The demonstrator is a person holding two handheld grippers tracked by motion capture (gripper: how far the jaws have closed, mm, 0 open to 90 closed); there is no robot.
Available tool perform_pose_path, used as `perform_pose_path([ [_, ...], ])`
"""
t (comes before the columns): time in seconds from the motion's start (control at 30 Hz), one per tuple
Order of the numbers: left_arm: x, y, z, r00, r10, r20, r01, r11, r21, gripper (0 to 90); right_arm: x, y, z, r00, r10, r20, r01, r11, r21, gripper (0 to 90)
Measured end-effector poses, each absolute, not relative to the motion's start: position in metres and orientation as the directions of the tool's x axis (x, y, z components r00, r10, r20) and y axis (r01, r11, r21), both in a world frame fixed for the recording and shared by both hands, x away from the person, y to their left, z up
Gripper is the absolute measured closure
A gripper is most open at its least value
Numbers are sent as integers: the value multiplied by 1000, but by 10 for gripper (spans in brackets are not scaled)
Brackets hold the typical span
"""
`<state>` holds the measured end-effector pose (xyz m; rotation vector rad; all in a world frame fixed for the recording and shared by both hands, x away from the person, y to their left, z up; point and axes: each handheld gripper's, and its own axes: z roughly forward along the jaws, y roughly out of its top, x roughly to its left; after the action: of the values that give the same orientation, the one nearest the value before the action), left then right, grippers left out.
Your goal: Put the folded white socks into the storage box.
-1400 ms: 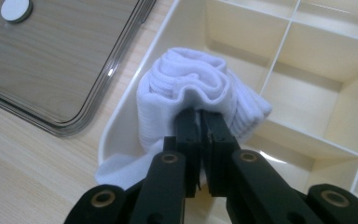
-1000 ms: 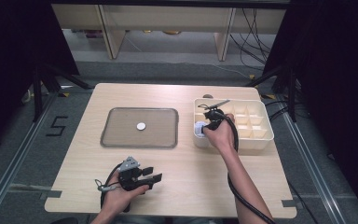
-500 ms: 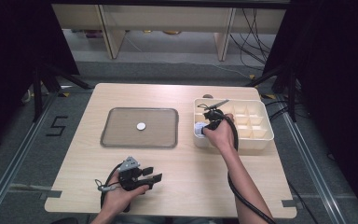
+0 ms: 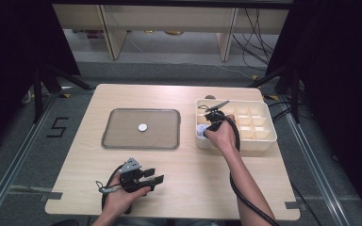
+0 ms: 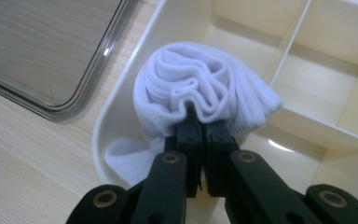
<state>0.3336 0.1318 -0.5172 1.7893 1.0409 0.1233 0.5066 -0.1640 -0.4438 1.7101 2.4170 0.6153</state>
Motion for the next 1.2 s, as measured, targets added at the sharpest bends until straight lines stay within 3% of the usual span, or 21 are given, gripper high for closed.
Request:
perform_pose_path([
  [0.6,333,132,-517,618,694,-368,592,-103,799,464,510,-166,-447,-380,912,155,878,303,371,852],
  [0.67,334,133,-516,624,695,-357,584,-112,804,464,506,-169,-443,-357,918,175,884,272,380,803],
  [0.7,333,133,-515,617,706,-349,589,-120,799,464,503,-172,-437,-386,908,162,856,286,431,705],
  [0.73,333,133,-515,617,706,-349,589,-120,799,464,503,-172,-437,-386,908,162,856,286,431,705],
  [0.8,334,133,-516,626,692,-359,584,-111,804,463,498,-174,-421,-317,929,193,872,205,444,582],
  [0.9,333,133,-516,625,695,-357,586,-115,802,464,499,-177,-413,-306,933,191,859,184,477,535],
  [0.93,333,132,-516,622,694,-362,587,-108,802,464,501,-178,-411,-308,934,181,848,183,498,470],
  [1.0,333,132,-516,621,694,-365,589,-106,801,464,503,-180,-412,-327,927,185,842,196,503,444],
  [1.03,333,132,-516,622,693,-365,589,-107,801,464,507,-180,-416,-338,923,185,845,211,492,390],
  [1.2,334,133,-517,623,693,-362,585,-107,804,464,513,-180,-427,-374,904,207,835,231,500,412],
])
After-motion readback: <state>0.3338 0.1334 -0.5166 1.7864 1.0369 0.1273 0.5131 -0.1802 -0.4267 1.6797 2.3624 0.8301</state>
